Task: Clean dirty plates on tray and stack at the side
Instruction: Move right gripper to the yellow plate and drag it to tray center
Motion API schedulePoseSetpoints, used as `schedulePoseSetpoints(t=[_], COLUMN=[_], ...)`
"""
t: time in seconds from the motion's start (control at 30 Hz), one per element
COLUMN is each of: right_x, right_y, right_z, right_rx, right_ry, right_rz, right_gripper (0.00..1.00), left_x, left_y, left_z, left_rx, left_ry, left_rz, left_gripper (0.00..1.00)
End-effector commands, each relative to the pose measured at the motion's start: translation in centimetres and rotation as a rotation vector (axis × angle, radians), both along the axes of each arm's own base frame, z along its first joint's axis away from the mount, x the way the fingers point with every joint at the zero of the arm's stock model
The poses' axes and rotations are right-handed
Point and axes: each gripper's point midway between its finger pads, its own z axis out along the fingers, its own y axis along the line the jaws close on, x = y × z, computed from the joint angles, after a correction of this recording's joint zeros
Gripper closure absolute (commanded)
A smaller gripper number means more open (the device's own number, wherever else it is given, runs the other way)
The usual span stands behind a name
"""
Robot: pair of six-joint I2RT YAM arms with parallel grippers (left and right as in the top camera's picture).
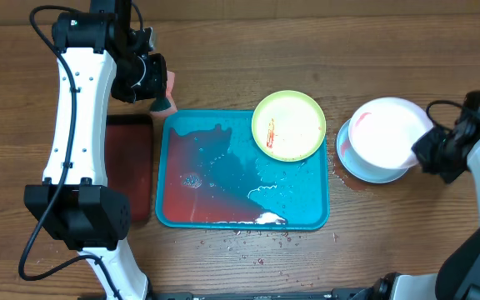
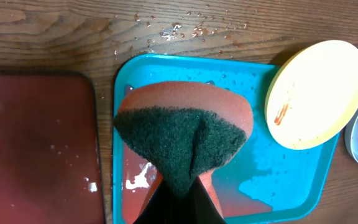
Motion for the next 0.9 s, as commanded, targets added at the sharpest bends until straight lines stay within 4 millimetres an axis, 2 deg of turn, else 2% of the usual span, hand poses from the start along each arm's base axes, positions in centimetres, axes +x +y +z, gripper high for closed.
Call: schedulePoseSetpoints(t=[0.0,0.07,0.1,0.17,0.27,0.43,0.57,0.67,0.77,0.87], right_x=[-1.3,-1.3,-1.0,0.1,2.3,5.3,6.9,7.4,7.4,7.2], right_y=[0.8,1.1,1.4,2.6,4.6,7.6,12.1,14.3,15.6,17.3], right_z=[-2.6,-3.4,-3.5,-3.1,-1.2,2.4,3.5,2.9,1.6,0.2], right_rx=[0.035,0.042,0.057,0.114,0.223,0.264,0.258,0.166,0.03,-0.026], right_ry=[0.024,0.012,-0.004,-0.067,-0.188,-0.291,-0.32,-0.286,-0.231,-0.192], right_rz=[0.014,0.021,0.035,0.101,0.187,0.302,0.414,0.42,0.383,0.387], right_gripper=[0.96,0.96,0.83,0.49,0.39,0.41,0.44,0.44,0.56,0.67], left_x=[0.0,0.0,0.0,0.0,0.0,0.0,0.0,0.0,-0.1,0.0], left_y=[-0.5,-0.5,-0.5,-0.5,-0.5,-0.6,-0.6,-0.5,-0.5,-0.5], left_z=[0.1,0.1,0.1,0.2,0.1,0.1,0.1,0.1,0.1,0.1], left_rx=[-0.012,-0.012,-0.012,-0.012,-0.012,-0.012,-0.012,-0.012,-0.012,-0.012], left_ry=[-0.01,-0.01,-0.01,-0.01,-0.01,-0.01,-0.01,-0.01,-0.009,-0.01], left_rz=[-0.029,-0.029,-0.029,-0.029,-0.028,-0.029,-0.029,-0.028,-0.028,-0.028], left_gripper=[0.96,0.96,0.96,0.96,0.96,0.96,0.96,0.96,0.96,0.95])
